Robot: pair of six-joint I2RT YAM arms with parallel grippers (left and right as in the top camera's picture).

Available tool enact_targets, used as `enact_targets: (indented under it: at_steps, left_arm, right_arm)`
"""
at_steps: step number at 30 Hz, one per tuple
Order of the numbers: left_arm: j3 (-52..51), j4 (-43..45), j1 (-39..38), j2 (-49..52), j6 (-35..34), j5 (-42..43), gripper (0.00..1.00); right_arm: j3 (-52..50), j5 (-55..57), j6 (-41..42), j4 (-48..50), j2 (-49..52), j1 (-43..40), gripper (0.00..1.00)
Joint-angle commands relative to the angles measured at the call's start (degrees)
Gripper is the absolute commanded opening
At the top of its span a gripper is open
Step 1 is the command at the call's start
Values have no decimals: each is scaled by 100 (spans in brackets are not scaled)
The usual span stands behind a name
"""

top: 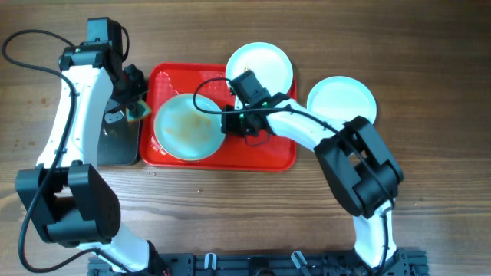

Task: Clean dirty plates on tray and stack at the side
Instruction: 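Lift the plate with the right gripper and stack it on the cleaned plate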

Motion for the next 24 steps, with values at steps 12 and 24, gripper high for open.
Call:
enact_targets:
  at_steps: [12, 24]
  left_arm:
    - [63, -4, 46, 13, 96, -98, 4]
    - [52, -7, 46, 109, -28, -96, 4]
  right_arm:
    - [223, 5842, -2581, -861, -2164, 682, 4]
    - [223, 9357, -4148, 595, -2159, 2177, 4]
